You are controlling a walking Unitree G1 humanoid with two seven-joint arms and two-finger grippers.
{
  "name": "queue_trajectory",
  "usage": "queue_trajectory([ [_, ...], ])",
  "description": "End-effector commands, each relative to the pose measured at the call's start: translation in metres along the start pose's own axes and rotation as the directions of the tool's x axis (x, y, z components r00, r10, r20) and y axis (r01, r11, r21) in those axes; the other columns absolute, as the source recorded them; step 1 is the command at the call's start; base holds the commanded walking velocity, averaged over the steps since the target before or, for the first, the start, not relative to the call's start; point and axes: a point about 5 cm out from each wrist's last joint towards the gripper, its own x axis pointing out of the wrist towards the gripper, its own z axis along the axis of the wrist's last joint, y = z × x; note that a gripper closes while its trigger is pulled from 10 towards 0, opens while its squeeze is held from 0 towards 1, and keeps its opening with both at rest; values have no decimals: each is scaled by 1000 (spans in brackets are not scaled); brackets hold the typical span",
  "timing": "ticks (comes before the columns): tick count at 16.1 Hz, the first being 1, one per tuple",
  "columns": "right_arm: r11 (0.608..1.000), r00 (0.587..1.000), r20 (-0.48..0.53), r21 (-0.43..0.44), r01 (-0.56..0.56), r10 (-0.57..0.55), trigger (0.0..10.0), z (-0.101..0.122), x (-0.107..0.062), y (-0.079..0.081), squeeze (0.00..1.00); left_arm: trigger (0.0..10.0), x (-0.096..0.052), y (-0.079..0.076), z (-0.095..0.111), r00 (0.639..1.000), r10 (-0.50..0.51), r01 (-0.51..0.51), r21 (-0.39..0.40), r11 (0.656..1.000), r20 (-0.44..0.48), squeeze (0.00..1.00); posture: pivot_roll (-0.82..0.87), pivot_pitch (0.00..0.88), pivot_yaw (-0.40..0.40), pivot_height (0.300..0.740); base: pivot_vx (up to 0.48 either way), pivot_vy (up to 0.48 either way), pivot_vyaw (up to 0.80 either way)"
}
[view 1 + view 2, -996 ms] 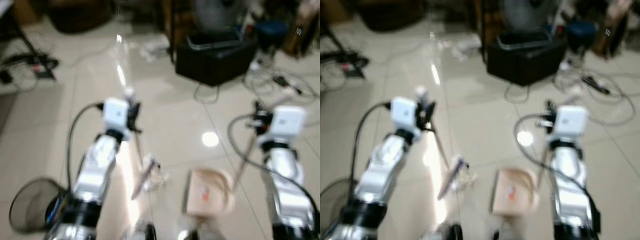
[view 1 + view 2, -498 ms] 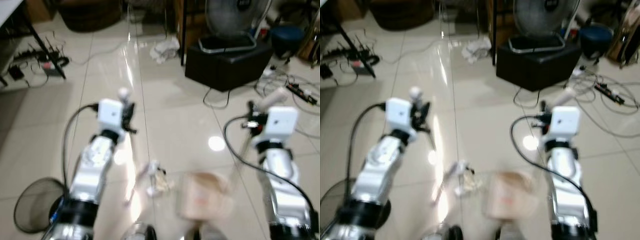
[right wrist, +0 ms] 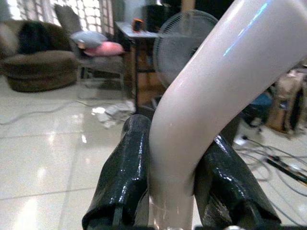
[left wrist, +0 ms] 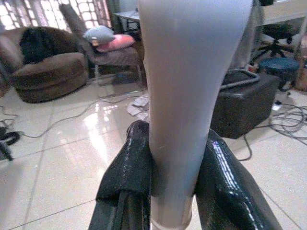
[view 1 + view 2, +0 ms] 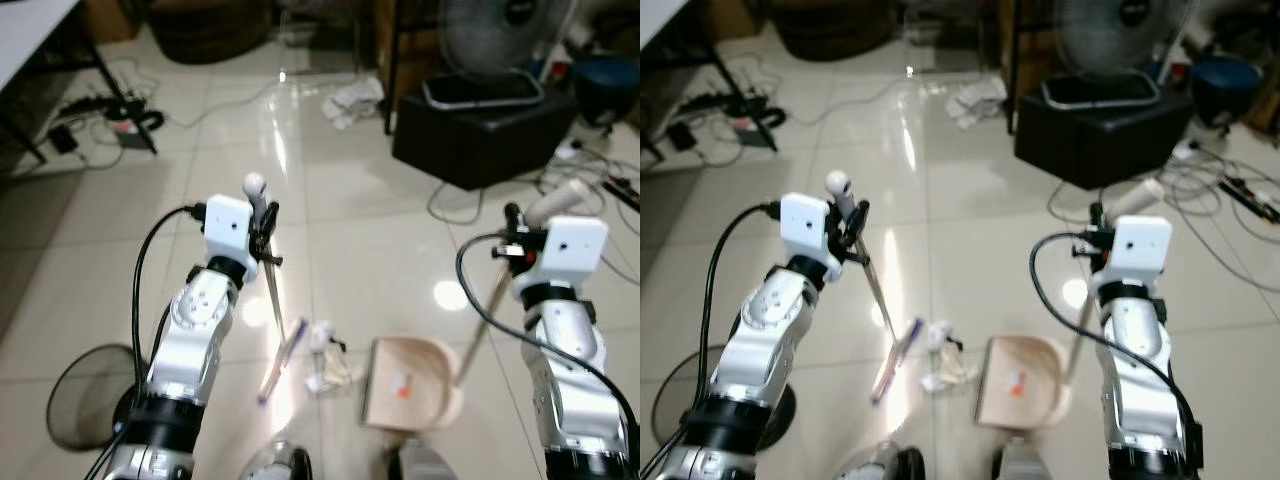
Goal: Sweep floor
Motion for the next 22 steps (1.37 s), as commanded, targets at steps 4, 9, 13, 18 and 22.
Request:
queue_trajectory([
  [4, 1000, 999, 50, 3, 3, -3, 10000, 9, 1, -1, 0, 10000, -1, 4, 1, 1000, 3, -3, 29, 1000, 5, 0, -72, 112, 104, 740, 0, 0, 0],
  [9, 1000, 998, 57, -12, 21, -21, 10000, 6, 2, -5, 0, 10000, 2, 1, -1, 1000, -9, 9, 25, 1000, 0, 0, -69, 109, 100, 740, 0, 0, 0],
  [13, 994, 998, 60, -108, 31, -25, 10000, 2, 14, -13, 0, 10000, 25, -6, -6, 1000, 27, -27, -22, 999, -17, 0, -61, 138, 100, 740, 0, 0, 0],
  [18, 979, 992, 102, -178, 96, -78, 10000, 1, 35, -25, 0, 10000, 46, -11, 9, 993, 59, -55, -45, 997, 105, 0, -15, 273, 93, 740, 0, 0, 0],
  [22, 969, 981, 187, -226, 99, -57, 10000, 0, 44, -19, 0, 10000, 49, -3, 11, 987, 48, -51, 12, 999, 151, 0, 41, 325, 129, 740, 0, 0, 0],
])
